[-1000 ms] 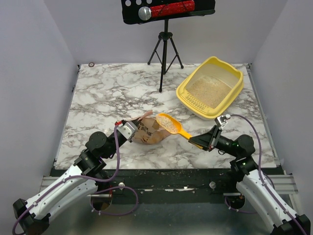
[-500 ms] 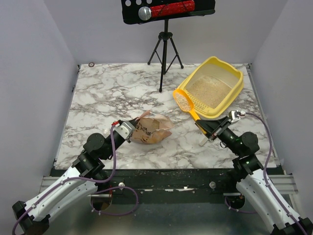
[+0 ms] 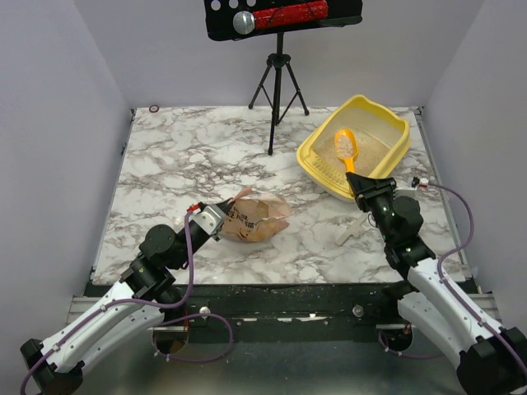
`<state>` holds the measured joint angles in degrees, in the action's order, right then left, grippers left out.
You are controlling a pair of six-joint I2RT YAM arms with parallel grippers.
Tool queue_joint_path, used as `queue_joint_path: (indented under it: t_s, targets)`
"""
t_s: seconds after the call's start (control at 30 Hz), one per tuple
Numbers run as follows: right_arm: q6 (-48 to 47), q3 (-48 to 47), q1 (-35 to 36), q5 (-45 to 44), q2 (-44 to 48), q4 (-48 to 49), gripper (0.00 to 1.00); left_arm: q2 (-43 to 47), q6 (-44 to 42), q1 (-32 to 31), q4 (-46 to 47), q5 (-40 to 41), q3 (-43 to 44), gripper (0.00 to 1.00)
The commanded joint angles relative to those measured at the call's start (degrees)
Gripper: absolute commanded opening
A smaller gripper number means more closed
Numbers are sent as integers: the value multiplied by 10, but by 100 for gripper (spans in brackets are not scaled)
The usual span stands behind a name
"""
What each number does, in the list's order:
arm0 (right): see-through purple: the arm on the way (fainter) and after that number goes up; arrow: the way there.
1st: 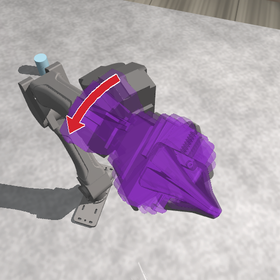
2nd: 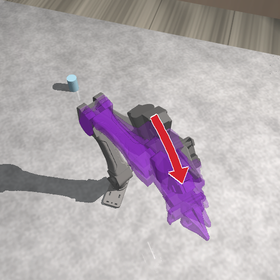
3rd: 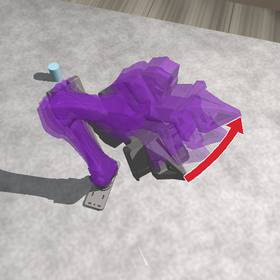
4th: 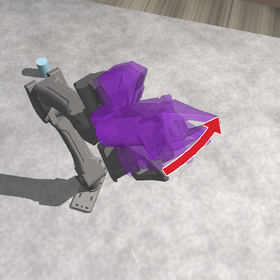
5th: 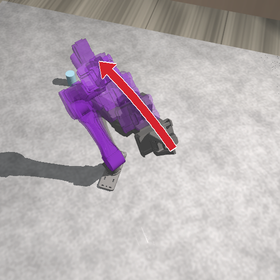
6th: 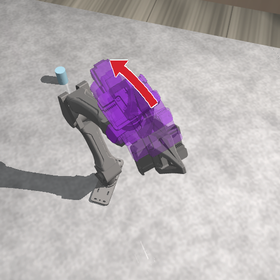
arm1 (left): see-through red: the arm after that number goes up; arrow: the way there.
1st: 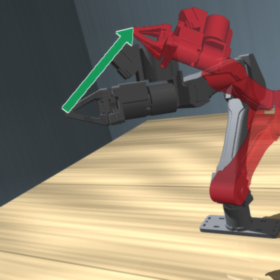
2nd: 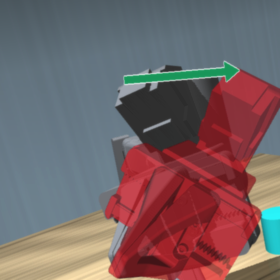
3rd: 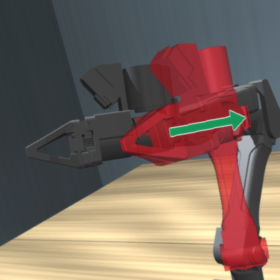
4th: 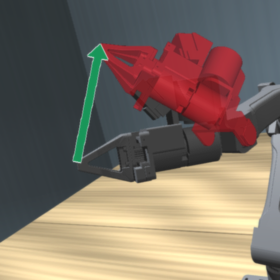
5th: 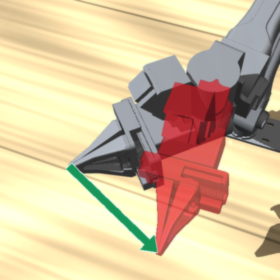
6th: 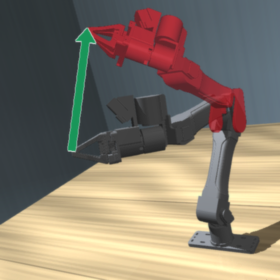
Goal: Fill the litter box with clean litter
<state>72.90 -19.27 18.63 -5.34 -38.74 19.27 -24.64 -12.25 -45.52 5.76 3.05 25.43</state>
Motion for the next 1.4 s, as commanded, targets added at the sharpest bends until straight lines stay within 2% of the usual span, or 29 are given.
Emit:
queue_joint_path:
  t_s: [0.0, 0.23, 0.67, 0.87, 1.1, 1.3, 1.37]
  targets:
    - [-92, -85, -9, -114, -76, -52, 0, 16, 6, -4, 65, 17, 21, 0]
    - [-240, -209, -28, -186, -161, -191, 0, 14, 4, -4, 56, 24, 24, 0]
    - [-525, -464, -50, -81, -381, -424, 0, 10, 6, -4, 44, 30, 33, 0]
    - [-623, -610, -50, -84, -470, -579, 0, 8, 6, -4, 42, 28, 34, 0]
    - [-666, -668, -44, -149, -477, -642, 0, 6, 6, -4, 42, 26, 34, 0]
    - [-661, -698, -19, -70, -429, -674, 0, 7, 6, -3, 41, 27, 35, 0]
    - [-655, -702, -11, -13, -402, -689, 0, 7, 6, -4, 41, 25, 34, 0]
